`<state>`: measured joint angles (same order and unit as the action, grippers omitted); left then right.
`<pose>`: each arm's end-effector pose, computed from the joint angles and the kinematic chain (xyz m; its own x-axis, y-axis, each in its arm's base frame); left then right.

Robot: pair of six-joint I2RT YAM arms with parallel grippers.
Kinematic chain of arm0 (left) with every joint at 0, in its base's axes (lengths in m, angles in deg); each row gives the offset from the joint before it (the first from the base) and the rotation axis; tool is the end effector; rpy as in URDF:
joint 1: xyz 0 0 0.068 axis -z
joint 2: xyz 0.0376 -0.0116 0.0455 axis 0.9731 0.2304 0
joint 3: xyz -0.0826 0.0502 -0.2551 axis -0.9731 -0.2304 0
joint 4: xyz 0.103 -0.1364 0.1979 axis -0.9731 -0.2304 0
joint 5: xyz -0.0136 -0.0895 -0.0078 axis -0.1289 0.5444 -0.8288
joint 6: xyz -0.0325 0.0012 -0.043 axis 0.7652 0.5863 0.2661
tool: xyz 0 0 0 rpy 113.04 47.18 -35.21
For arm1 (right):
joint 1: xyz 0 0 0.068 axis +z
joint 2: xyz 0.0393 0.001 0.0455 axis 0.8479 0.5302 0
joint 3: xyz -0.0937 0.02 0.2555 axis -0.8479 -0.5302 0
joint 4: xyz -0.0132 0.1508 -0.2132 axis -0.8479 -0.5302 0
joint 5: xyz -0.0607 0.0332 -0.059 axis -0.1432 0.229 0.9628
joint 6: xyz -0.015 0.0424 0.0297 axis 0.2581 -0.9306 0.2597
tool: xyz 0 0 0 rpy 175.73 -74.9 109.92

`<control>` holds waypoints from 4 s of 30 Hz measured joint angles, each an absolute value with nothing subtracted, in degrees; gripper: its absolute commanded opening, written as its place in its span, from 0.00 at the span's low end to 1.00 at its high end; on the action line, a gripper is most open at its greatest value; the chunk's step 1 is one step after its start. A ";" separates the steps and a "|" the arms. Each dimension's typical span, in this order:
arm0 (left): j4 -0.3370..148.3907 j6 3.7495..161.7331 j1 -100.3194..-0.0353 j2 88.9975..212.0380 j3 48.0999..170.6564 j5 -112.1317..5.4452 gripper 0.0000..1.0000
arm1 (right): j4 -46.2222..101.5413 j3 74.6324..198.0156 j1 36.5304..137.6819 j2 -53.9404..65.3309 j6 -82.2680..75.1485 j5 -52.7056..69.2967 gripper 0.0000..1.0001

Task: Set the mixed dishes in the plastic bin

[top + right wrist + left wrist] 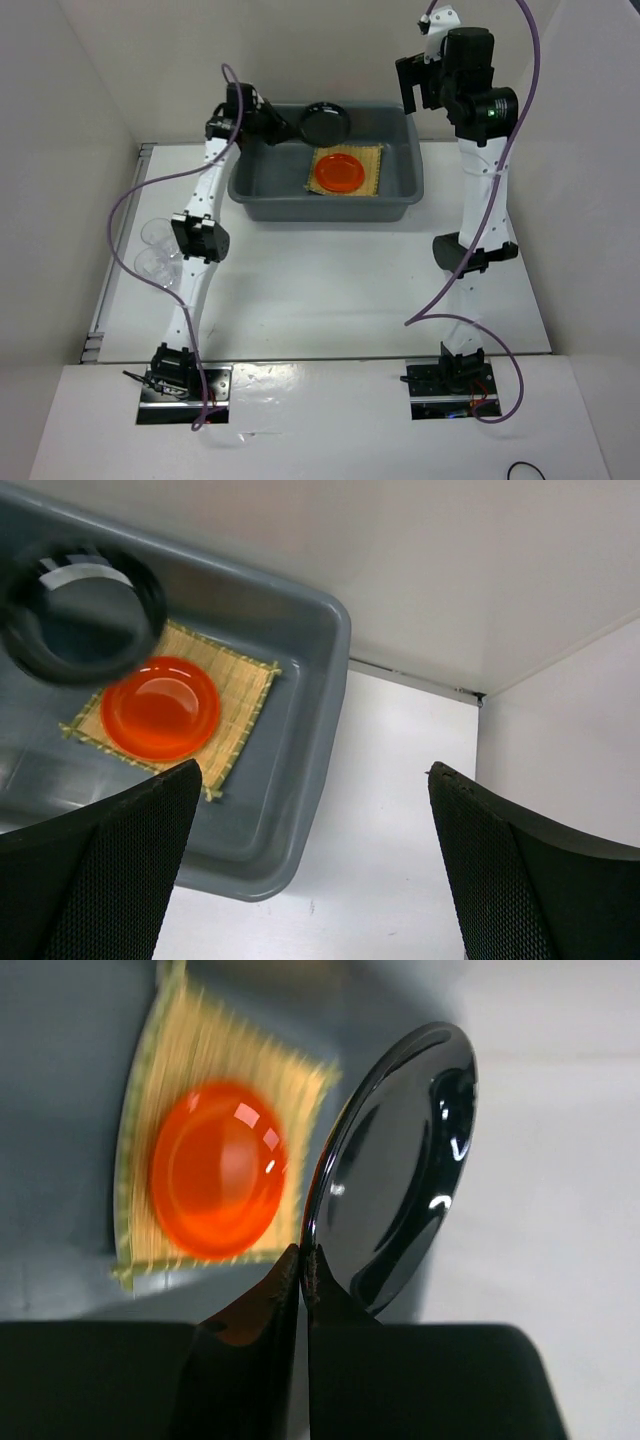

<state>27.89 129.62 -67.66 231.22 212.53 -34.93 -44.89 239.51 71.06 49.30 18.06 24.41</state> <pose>0.5594 -0.1050 0.3133 -0.6792 -0.6634 -0.3141 -0.0697 0.4843 -0.8721 0.3601 0.0782 0.5288 -0.2842 -0.3255 -0.9018 -0.1663 0.9431 -0.2880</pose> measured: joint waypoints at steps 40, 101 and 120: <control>23.43 122.03 -60.69 238.61 214.20 -51.56 1.00 | -45.89 237.35 71.06 43.35 17.91 28.32 0.98; 27.37 113.36 -86.76 187.16 152.25 -72.08 0.00 | -46.38 229.68 91.52 46.96 16.64 26.48 0.98; 16.75 104.40 -63.03 230.50 207.40 -58.16 0.00 | -46.44 222.35 91.52 41.58 17.54 31.75 0.98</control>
